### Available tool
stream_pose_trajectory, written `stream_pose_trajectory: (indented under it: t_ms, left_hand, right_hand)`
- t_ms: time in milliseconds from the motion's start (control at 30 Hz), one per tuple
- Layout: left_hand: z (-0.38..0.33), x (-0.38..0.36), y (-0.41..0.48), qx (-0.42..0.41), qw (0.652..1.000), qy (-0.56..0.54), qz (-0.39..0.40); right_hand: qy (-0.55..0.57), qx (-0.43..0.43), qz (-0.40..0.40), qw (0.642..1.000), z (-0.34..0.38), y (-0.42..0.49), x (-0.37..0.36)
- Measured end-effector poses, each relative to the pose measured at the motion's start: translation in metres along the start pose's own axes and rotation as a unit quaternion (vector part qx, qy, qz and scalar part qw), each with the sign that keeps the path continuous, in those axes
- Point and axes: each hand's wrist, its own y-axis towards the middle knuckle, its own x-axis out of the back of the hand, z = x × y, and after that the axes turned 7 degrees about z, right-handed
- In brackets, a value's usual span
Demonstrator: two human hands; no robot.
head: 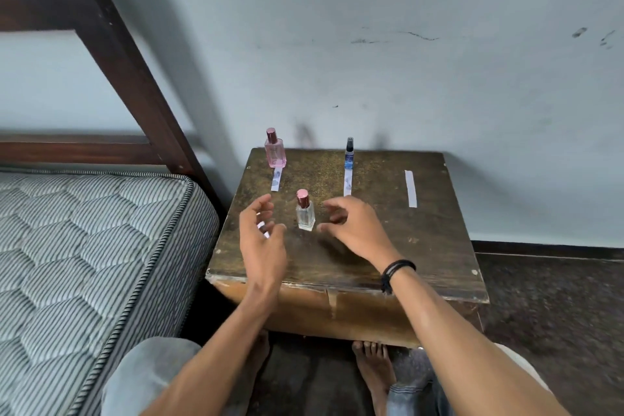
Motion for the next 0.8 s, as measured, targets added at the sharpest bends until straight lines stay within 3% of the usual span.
stream_pose_trajectory:
  t_ms: [267,500,800]
  left_hand:
    - [0.012,-0.007,0.013,0.063,0.99,0.071,0.105]
    - [0.014,-0.01,0.013,0.034,0.99,0.054,0.13]
    - [-0.001,-0.068,0.01,-0.034,0.974,0.028,0.221]
  right_hand:
    - [-0.018,0.021,-0.012,1.0,0.007,0.008,-0.02]
    - [0.005,0.021,0.001,1.0,0.004,0.008,-0.012]
    - [0.014,-0.007,-0.08,0.997,-0.021,0.002,0.041]
